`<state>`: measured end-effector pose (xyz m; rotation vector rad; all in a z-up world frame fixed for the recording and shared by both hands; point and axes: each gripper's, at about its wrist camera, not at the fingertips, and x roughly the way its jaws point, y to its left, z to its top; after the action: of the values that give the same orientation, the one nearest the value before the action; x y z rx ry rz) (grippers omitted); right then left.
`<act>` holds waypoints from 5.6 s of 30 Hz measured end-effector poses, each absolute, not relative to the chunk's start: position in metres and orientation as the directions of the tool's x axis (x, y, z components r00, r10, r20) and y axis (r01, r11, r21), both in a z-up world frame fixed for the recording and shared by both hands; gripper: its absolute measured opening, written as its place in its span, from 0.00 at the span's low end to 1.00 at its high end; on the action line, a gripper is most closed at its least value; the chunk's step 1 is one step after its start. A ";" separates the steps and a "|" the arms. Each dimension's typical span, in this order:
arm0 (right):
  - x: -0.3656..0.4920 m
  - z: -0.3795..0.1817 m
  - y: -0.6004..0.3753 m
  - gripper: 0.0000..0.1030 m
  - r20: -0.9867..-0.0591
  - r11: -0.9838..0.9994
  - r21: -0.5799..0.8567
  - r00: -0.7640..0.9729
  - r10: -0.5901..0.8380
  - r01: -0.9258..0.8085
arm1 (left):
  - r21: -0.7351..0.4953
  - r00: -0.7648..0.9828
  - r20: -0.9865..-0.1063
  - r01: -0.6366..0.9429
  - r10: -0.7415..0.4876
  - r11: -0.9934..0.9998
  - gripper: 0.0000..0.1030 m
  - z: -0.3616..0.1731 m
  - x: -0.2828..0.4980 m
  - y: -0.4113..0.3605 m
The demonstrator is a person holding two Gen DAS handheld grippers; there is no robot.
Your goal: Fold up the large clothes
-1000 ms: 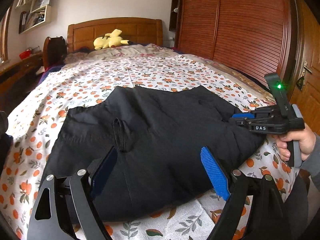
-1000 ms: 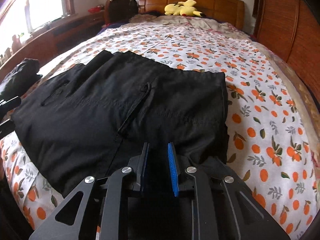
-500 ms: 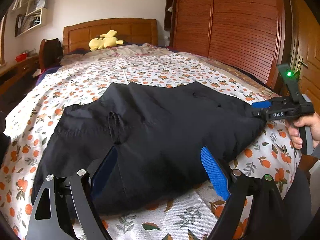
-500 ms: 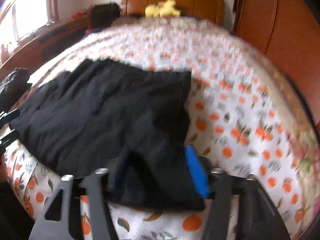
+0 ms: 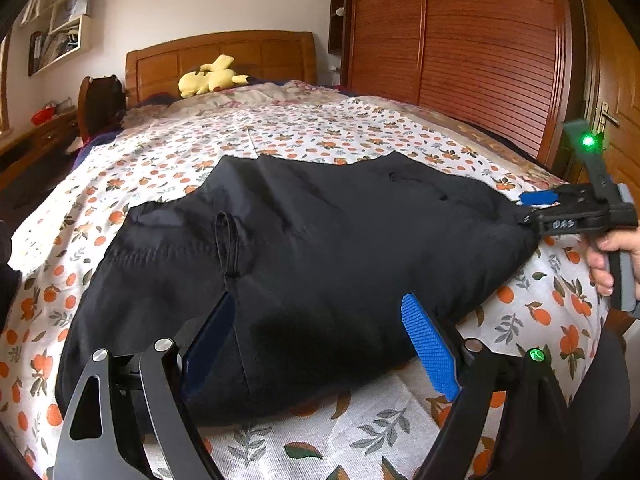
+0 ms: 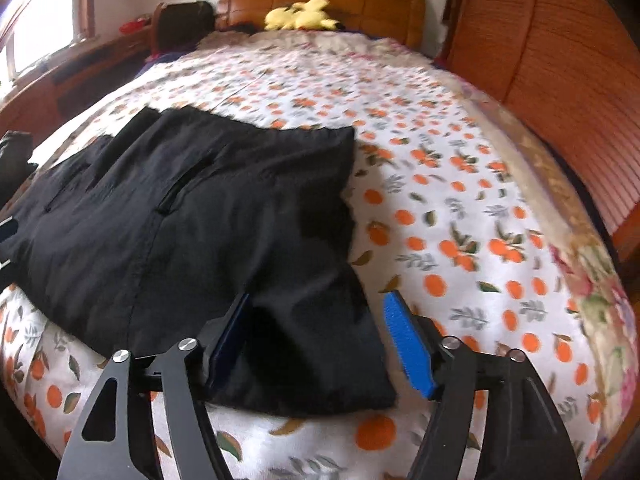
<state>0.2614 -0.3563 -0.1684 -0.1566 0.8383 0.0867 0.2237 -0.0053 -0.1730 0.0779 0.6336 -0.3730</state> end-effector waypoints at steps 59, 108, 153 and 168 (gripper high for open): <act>0.245 -0.063 -0.239 0.09 -0.527 0.878 0.146 0.715 0.459 -0.457 | -0.103 0.798 -0.548 0.231 -0.249 0.967 0.86 -0.152 0.187 0.086; 0.261 -0.113 -0.136 0.23 -0.719 0.821 0.012 0.566 0.403 -0.570 | -0.136 0.828 -0.512 0.183 -0.228 0.974 0.86 -0.137 0.170 0.120; 0.240 -0.115 -0.117 0.23 -0.669 0.751 0.095 0.516 0.534 -0.654 | -0.119 0.803 -0.573 0.117 -0.165 0.986 0.04 -0.122 0.188 0.161; 0.246 -0.169 -0.097 0.23 -0.776 0.737 0.029 0.450 0.443 -0.675 | -0.049 0.766 -0.635 0.088 -0.099 0.995 0.05 -0.172 0.193 0.162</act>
<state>0.2465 -0.0970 -0.1686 -0.3034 0.8565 0.7040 0.1931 0.1620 -0.1721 -0.0172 0.6910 -0.1013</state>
